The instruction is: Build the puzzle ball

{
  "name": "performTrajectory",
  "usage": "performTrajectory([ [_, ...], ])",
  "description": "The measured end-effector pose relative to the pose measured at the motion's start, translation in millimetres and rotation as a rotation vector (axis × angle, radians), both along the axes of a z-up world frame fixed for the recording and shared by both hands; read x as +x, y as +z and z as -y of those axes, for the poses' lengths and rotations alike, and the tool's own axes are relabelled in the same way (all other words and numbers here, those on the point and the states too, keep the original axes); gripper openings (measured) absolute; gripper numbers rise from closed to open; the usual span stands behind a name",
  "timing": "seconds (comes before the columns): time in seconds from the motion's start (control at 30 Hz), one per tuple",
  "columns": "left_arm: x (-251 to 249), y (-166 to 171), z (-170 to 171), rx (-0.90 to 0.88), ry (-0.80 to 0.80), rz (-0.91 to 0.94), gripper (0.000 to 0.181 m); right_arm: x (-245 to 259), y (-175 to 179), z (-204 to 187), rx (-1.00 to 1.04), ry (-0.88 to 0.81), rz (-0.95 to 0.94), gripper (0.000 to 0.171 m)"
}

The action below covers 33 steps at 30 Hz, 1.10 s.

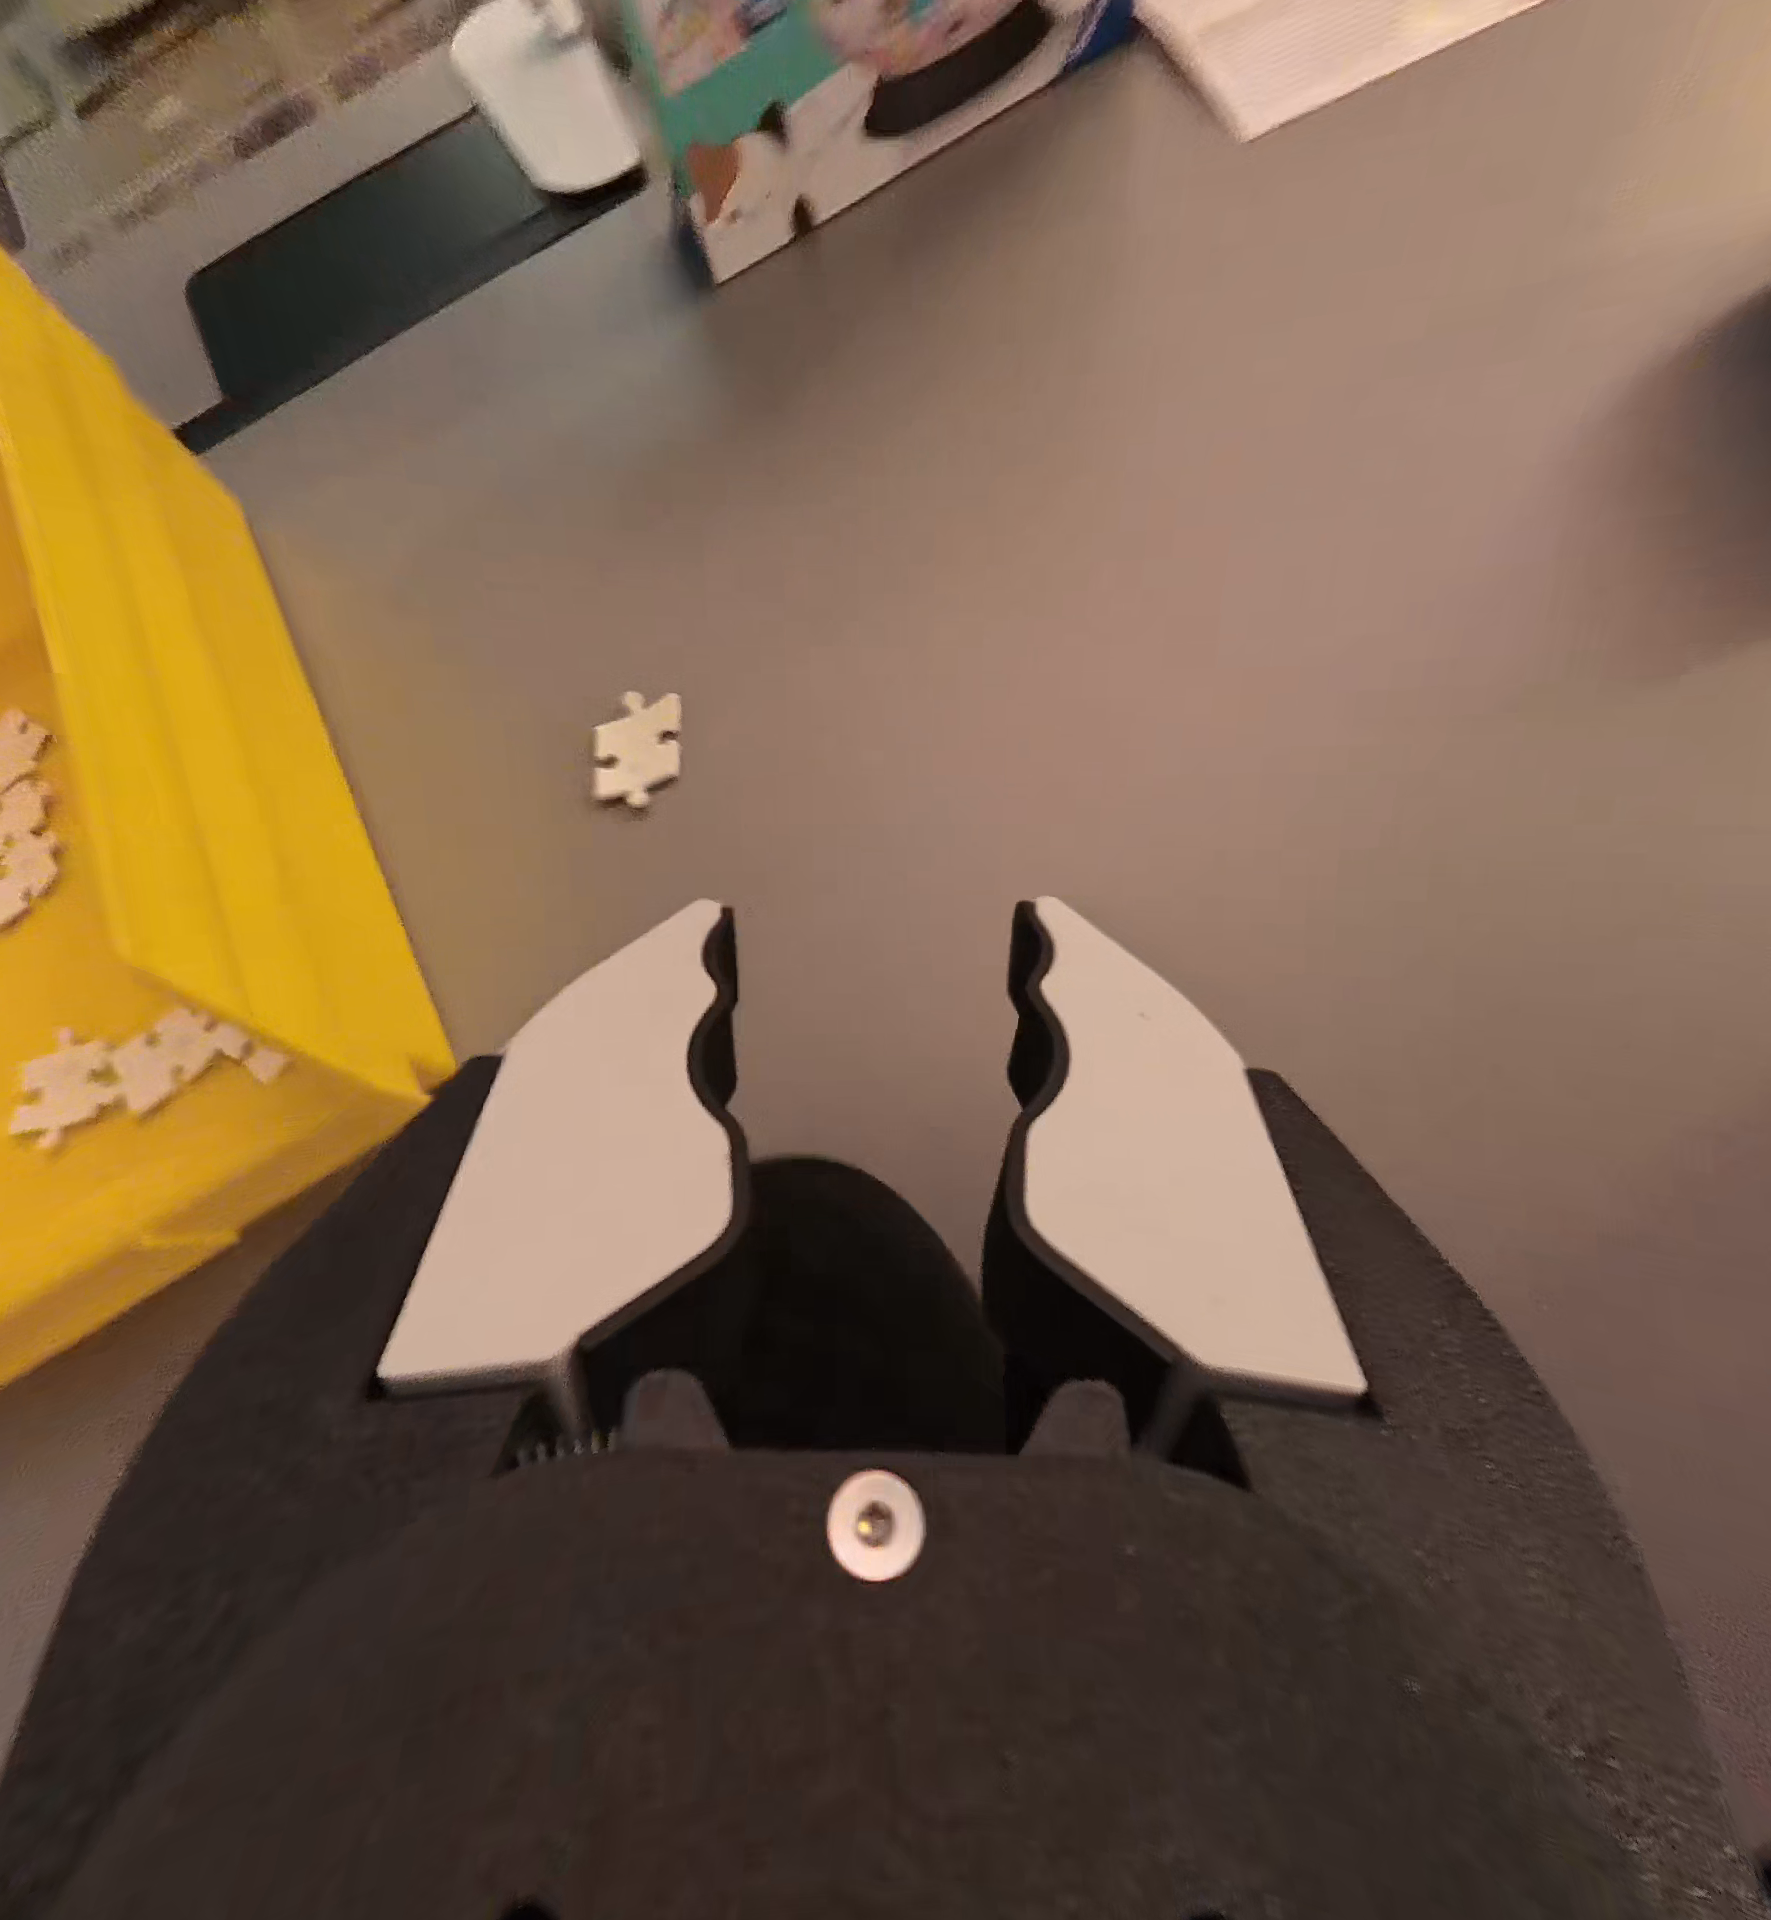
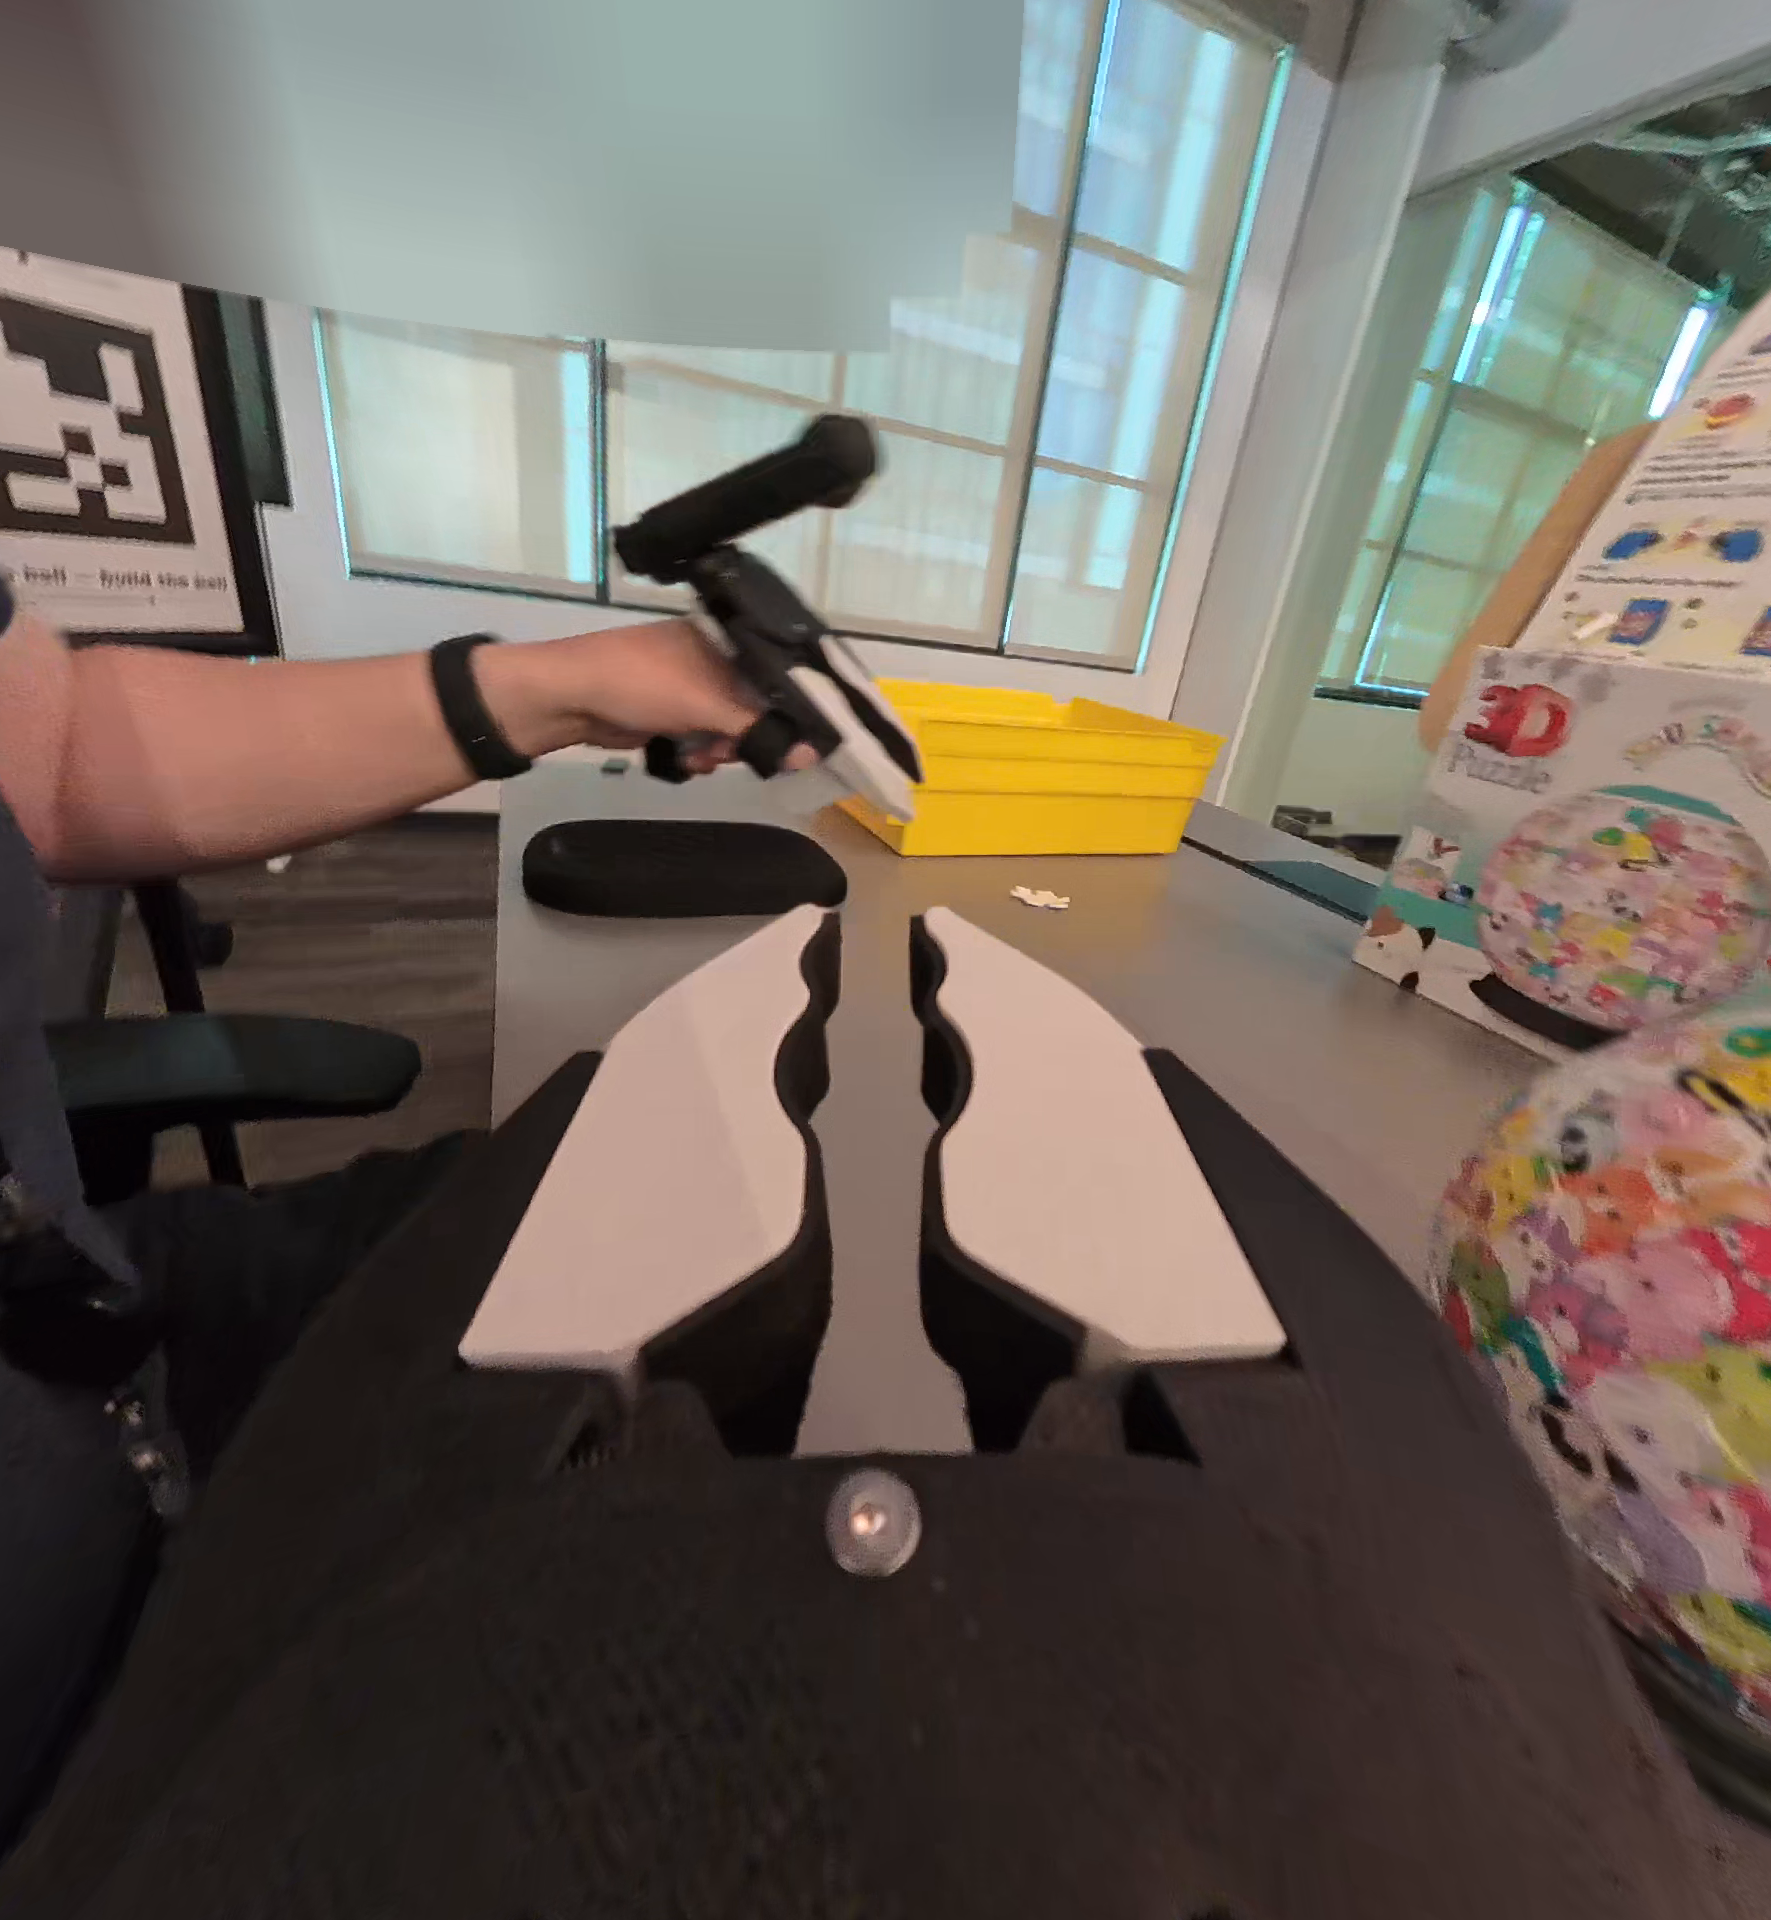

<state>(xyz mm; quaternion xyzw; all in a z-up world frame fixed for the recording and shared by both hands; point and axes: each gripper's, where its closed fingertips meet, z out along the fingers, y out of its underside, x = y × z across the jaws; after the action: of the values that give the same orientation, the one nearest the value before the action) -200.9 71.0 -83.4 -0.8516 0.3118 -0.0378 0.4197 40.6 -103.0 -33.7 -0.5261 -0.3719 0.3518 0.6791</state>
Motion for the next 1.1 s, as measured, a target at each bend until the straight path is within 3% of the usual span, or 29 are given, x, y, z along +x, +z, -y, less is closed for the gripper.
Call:
performTrajectory([
  [0.13,-12.2,-21.5,-62.4,-0.017,0.112,-0.138,0.052,-10.8,-8.7,-2.6,0.000,0.028,0.065,0.013],
  [0.23,-13.0,-38.1,-82.5,-0.051,0.139,-0.143,0.057,-13.1,-10.7,1.9,0.018,0.037,0.079,0.013],
  [0.47,-10.7,-32.3,-69.3,0.035,0.093,-0.043,0.049,-13.3,-12.9,0.7,-0.030,0.072,0.057,0.013],
  [0.57,-5.8,-38.6,-84.6,-0.020,0.120,-0.001,0.055,-16.5,-16.7,-1.7,-0.060,0.090,0.069,0.013],
  [0.7,-20.0,-52.9,-116.7,-0.067,0.203,-0.141,0.058,-15.3,-17.0,-4.9,-0.076,0.079,0.062,0.013],
  [0.8,-17.4,-67.0,-120.7,-0.175,0.213,-0.068,0.063,-11.5,-16.2,-9.2,-0.080,0.053,0.049,0.013],
  [0.93,-9.3,-71.8,-119.1,-0.273,0.173,0.042,0.045,-8.6,-15.2,-12.4,-0.114,0.061,0.019,0.013],
  [1.0,-7.3,-71.7,-118.4,-0.284,0.149,0.026,0.040,-7.7,-14.8,-13.0,-0.121,0.063,0.012,0.013],
  [1.03,-6.3,-71.7,-117.8,-0.288,0.135,0.010,0.029,-7.6,-14.9,-13.1,-0.117,0.060,0.014,0.013],
  [1.1,-4.8,-71.8,-116.7,-0.298,0.116,-0.003,0.029,-8.1,-15.2,-12.6,-0.104,0.052,0.025,0.013],
])
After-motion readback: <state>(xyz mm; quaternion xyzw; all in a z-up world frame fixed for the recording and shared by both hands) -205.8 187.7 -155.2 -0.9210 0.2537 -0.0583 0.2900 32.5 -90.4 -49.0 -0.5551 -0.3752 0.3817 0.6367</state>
